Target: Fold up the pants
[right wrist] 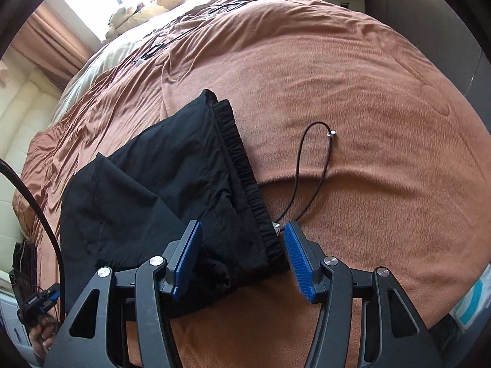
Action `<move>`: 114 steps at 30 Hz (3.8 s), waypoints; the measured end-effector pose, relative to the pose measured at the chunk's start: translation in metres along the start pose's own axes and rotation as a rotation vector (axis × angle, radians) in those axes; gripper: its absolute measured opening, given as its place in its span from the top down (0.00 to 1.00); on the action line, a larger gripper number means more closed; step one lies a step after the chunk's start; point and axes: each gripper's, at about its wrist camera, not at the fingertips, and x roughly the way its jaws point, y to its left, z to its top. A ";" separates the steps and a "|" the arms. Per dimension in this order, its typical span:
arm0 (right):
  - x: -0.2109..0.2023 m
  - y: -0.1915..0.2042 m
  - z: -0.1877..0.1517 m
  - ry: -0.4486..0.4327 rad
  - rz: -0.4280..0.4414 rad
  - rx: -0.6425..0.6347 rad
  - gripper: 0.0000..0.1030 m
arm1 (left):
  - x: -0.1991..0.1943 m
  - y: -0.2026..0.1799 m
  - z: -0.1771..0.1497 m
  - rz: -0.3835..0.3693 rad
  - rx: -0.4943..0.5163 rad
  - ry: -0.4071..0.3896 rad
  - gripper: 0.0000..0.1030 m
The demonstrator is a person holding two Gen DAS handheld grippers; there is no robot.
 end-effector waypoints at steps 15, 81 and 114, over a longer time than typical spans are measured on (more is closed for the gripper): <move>0.000 -0.048 -0.024 0.000 0.233 0.279 0.85 | -0.005 -0.004 -0.012 -0.004 0.000 -0.002 0.62; 0.058 0.178 -0.098 0.094 -0.101 -1.062 0.49 | 0.002 0.016 -0.002 -0.090 -0.082 0.021 0.62; 0.001 0.082 0.007 -0.143 0.094 -0.406 0.96 | 0.010 0.011 0.008 -0.078 -0.074 0.027 0.62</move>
